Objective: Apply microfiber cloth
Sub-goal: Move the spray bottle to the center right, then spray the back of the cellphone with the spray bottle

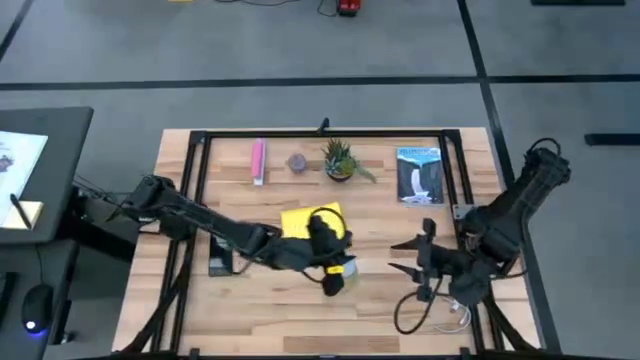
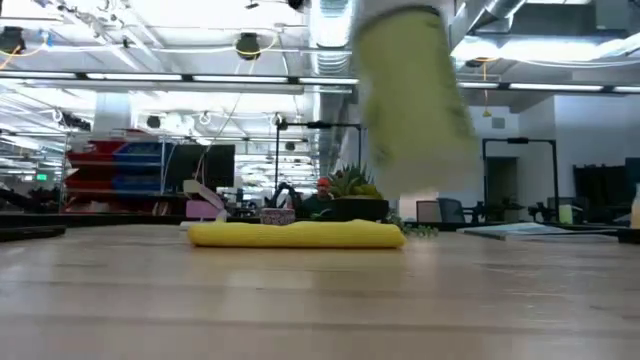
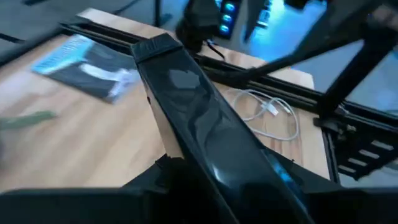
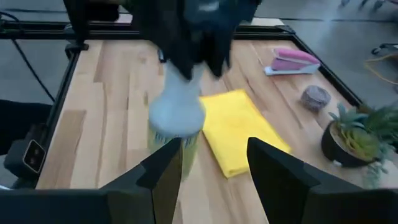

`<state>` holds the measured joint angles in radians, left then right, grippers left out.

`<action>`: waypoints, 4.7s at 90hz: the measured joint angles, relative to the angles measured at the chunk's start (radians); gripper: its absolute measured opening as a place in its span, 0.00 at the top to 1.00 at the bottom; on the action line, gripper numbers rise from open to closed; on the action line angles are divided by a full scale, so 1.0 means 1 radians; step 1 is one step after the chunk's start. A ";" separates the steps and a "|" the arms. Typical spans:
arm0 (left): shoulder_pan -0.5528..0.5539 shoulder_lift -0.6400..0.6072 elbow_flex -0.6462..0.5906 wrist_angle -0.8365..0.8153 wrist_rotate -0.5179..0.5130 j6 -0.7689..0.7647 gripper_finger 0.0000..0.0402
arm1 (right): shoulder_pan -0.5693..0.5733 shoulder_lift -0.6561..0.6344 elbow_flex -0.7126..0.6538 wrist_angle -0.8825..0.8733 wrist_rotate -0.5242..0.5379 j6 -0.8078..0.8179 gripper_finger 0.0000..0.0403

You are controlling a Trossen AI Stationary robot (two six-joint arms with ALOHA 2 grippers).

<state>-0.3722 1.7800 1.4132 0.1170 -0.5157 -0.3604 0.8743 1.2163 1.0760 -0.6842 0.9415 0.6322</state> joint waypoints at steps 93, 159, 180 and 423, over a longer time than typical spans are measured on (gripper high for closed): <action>0.018 0.044 0.001 0.085 0.129 0.093 0.43 | 0.026 0.000 0.000 -0.043 0.035 0.075 0.58; 0.011 -0.106 0.003 -0.118 0.140 0.173 0.30 | 0.012 0.001 -0.001 -0.042 0.034 0.067 0.58; -0.028 -0.164 0.002 -0.164 0.136 0.196 0.31 | 0.000 0.001 -0.001 -0.043 0.030 0.067 0.58; 0.102 0.235 -0.074 -0.033 0.492 0.295 0.31 | -0.016 0.273 -0.138 -0.014 -0.289 0.495 0.58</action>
<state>-0.2707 2.0146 1.3392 0.0844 -0.0234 -0.0658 0.8586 1.4894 0.9375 -0.6979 0.6525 1.1273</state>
